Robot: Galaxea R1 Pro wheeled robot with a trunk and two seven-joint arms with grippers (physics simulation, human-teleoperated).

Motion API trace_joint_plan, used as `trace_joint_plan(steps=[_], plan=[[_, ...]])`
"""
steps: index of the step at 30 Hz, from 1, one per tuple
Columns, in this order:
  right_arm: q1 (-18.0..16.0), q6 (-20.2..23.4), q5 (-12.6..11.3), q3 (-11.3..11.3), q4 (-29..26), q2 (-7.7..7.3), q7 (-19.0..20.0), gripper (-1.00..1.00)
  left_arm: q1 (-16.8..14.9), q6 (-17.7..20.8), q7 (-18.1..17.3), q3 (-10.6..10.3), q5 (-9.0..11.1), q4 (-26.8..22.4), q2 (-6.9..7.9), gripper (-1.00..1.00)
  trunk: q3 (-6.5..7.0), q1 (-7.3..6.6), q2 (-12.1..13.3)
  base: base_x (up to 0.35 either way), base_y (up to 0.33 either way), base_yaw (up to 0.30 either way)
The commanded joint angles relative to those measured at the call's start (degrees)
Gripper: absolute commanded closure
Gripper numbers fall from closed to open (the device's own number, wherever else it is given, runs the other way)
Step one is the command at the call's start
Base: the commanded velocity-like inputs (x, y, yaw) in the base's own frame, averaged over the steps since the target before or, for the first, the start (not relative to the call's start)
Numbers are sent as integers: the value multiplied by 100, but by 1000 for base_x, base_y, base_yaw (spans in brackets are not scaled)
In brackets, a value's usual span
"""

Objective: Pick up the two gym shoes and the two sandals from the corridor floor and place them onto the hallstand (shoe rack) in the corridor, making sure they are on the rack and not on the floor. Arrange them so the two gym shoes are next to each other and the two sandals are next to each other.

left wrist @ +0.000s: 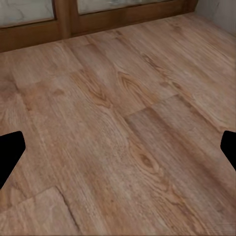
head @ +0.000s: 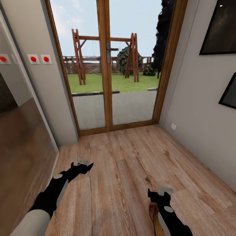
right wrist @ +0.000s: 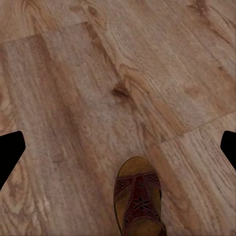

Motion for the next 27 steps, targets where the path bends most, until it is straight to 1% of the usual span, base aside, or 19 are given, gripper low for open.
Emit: trace_joint_plan(steps=[1,5,6,9,15,16,27], plan=[[-4,-16,45,-30,3,9,1,-100,0,207,-52,17,-52,-191,0,-100,-5,-1,-2,0,0,0],[-3,-16,43,-34,6,7,1,-100,1,487,-61,4,-48,-440,4,-100,-5,-1,-2,0,0,0],[-2,-15,44,-41,8,3,1,-100,2,607,-65,-5,-46,-537,2,-100,-5,-1,-2,0,0,0],[2,-19,49,-48,11,-5,1,-100,2,692,-70,-20,-45,-605,-6,-100,-65,65,-122,0,0,0],[4,-29,46,-55,172,-34,1,-100,4,715,-80,-37,-44,-635,-18,-100,-216,197,-363,0,0,0],[4,-36,44,-56,370,-39,-5,-100,9,714,-82,-34,-44,-626,-24,-100,-243,219,-403,0,0,0],[5,-41,44,-56,589,-48,-7,-100,3,689,-91,-33,-44,-572,-20,-100,-540,460,-844,0,0,0]])
